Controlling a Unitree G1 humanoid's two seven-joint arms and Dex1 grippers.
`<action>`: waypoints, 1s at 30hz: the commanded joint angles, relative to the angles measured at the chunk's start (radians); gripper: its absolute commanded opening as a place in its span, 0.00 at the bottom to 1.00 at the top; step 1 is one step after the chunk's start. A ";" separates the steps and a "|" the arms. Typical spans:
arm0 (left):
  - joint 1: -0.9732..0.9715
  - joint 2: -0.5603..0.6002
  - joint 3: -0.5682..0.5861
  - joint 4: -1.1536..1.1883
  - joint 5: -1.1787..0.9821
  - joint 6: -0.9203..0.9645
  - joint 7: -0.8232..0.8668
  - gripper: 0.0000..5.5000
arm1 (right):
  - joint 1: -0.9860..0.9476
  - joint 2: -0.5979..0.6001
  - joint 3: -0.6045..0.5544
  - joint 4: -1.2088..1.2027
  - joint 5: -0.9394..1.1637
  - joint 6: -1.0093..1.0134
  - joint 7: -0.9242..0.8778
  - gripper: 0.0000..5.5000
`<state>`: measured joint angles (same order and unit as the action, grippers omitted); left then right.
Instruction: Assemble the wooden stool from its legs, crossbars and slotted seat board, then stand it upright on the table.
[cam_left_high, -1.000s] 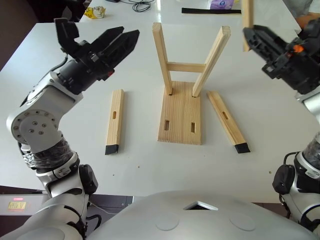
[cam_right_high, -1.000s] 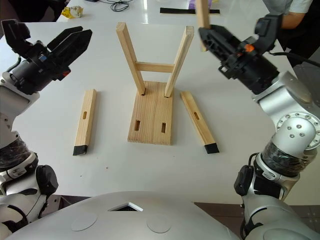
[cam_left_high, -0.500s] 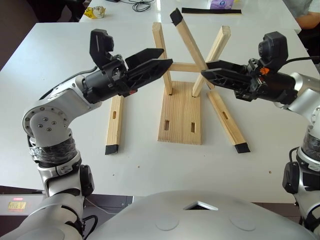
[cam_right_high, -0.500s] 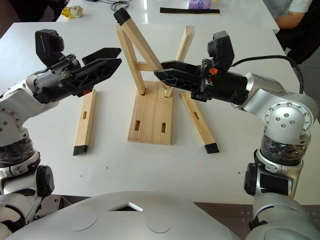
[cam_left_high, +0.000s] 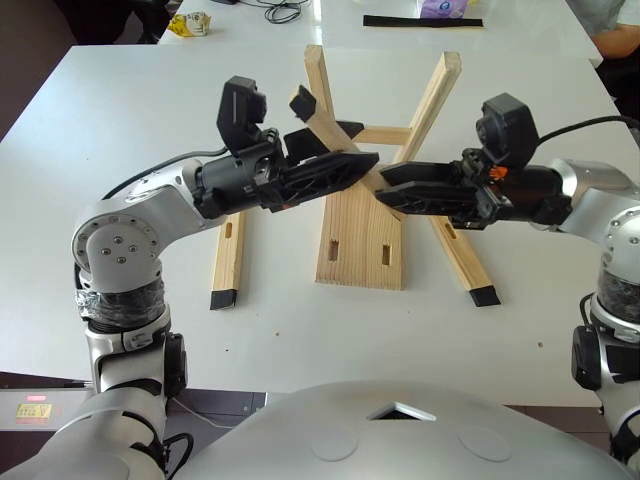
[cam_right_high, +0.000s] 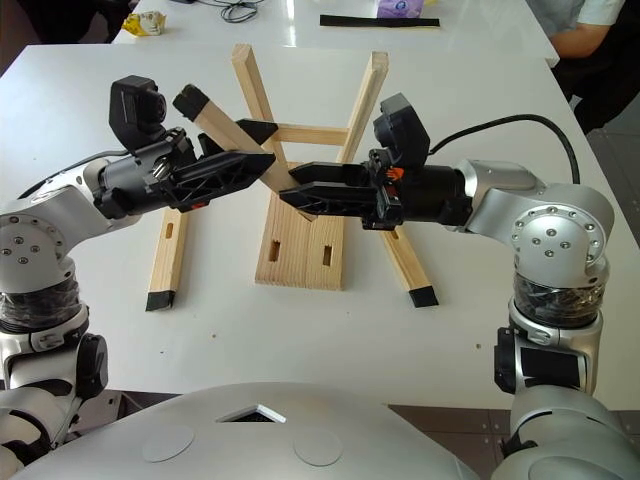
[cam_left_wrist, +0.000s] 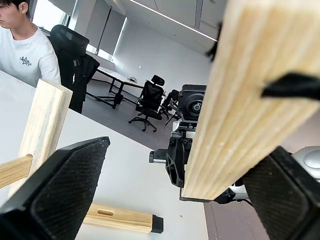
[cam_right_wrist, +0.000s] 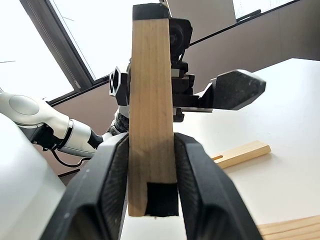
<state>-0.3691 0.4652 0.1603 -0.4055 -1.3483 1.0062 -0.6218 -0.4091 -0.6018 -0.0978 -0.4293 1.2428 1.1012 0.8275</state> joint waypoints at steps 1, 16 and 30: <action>-0.008 0.028 -0.016 -0.019 0.001 -0.001 -0.022 0.81 | -0.002 -0.005 0.012 -0.002 -0.016 -0.019 -0.008 0.24; 0.002 0.051 -0.017 -0.066 -0.018 -0.030 -0.041 0.68 | -0.017 -0.032 0.032 0.027 -0.059 -0.035 0.021 0.24; -0.011 0.045 -0.041 -0.070 -0.030 -0.048 -0.035 0.30 | -0.021 -0.031 0.059 0.013 -0.055 -0.041 0.036 0.24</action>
<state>-0.3699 0.4993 0.1277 -0.4690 -1.3604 0.9596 -0.6447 -0.4149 -0.6265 -0.0407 -0.4125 1.1956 1.0659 0.8676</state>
